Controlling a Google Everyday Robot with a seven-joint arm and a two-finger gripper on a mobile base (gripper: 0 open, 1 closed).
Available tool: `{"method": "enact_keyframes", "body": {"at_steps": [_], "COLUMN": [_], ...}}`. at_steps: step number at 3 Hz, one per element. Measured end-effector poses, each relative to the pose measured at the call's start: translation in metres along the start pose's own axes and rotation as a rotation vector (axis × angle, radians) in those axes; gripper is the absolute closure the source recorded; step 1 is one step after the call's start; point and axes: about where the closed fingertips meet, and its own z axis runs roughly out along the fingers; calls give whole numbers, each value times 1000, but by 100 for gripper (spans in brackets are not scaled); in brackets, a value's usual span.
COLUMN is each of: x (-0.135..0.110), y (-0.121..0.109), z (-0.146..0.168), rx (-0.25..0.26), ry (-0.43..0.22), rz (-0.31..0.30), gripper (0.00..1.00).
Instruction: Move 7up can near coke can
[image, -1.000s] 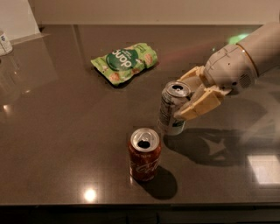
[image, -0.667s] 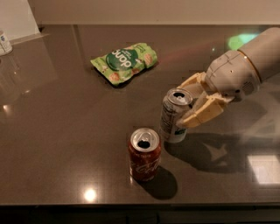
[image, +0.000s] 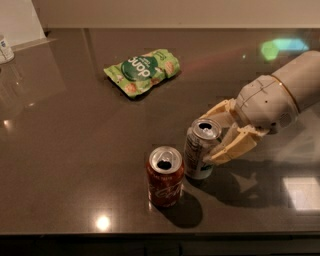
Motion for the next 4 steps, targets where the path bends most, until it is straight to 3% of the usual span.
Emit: {"method": "enact_keyframes", "body": {"at_steps": [2, 3, 4], "x": [7, 5, 5], "y": [9, 8, 8], "z": [15, 16, 16], "rx": [-35, -31, -31], "ry": [23, 23, 23], "rz": [-20, -22, -22], "gripper": [12, 0, 0]}}
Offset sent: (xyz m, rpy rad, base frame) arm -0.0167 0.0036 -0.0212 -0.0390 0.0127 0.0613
